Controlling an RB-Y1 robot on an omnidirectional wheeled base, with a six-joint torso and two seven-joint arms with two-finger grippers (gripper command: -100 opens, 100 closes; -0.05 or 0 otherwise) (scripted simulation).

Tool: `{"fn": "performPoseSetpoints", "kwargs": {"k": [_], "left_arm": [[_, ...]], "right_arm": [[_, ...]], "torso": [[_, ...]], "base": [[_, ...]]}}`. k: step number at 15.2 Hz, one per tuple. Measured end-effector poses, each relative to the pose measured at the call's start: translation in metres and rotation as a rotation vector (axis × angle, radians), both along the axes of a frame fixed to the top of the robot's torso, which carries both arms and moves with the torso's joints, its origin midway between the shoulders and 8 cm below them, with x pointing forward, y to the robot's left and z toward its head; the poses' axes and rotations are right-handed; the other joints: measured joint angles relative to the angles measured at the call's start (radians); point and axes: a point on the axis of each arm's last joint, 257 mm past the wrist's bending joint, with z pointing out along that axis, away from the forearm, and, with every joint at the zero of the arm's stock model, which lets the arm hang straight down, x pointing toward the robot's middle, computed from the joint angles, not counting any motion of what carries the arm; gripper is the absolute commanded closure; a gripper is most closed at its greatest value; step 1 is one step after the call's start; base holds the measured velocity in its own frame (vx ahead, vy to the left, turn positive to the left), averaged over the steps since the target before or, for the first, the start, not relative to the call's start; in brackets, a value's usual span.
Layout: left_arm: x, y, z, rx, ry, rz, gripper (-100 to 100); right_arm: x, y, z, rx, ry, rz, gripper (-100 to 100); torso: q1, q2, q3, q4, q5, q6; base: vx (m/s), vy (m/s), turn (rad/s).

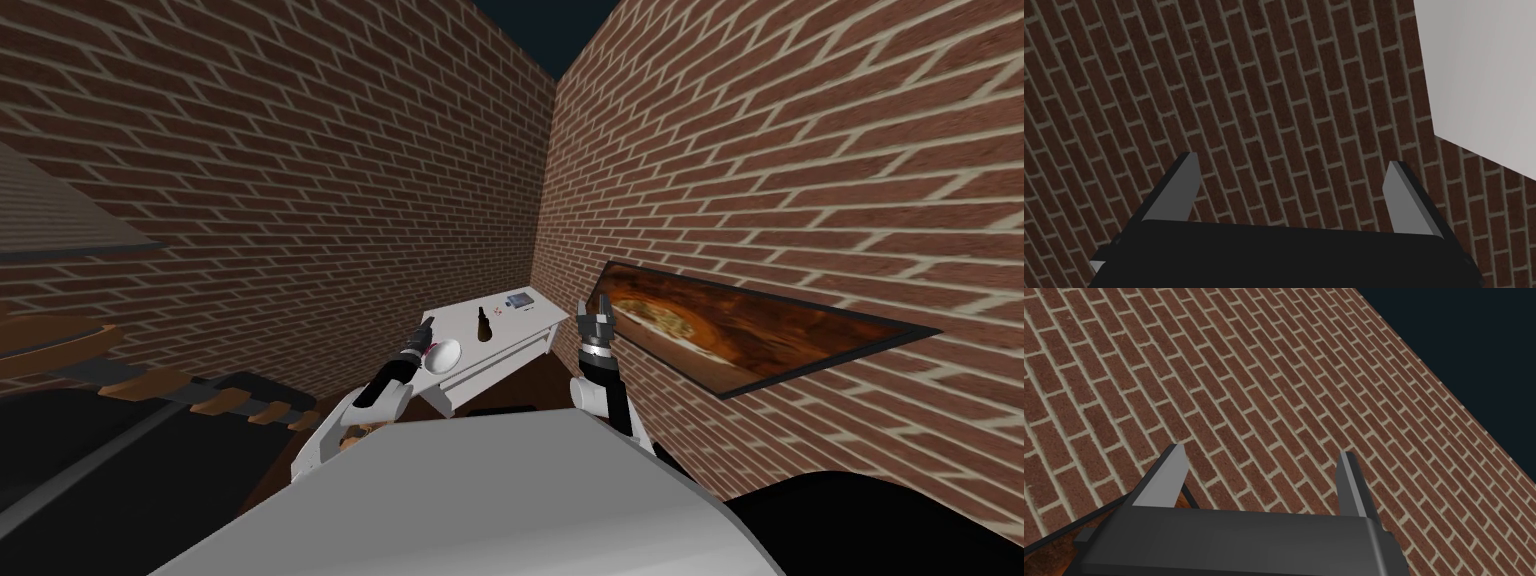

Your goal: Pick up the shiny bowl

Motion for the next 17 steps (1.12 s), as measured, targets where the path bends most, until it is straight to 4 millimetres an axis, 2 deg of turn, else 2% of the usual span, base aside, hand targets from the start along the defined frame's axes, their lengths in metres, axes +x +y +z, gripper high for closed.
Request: {"fn": "performPoseSetpoints", "kwargs": {"k": [12,17], "left_arm": [[-0.011,0.038,-0.079,-0.084,0.260,0.109,-100],[-0.024,0.051,-0.109,-0.122,0.364,0.156,-100]], "right_arm": [[0.000,0.000,0.000,0.000,0.000,0.000,0],[0.000,0.000,0.000,0.000,0.000,0.000,0]], "torso": [[0.000,0.000,0.000,0.000,0.000,0.000],[0.000,0.000,0.000,0.000,0.000,0.000]], "base": [[0.011,-0.009,-0.001],[0.012,-0.012,-0.004]]}}
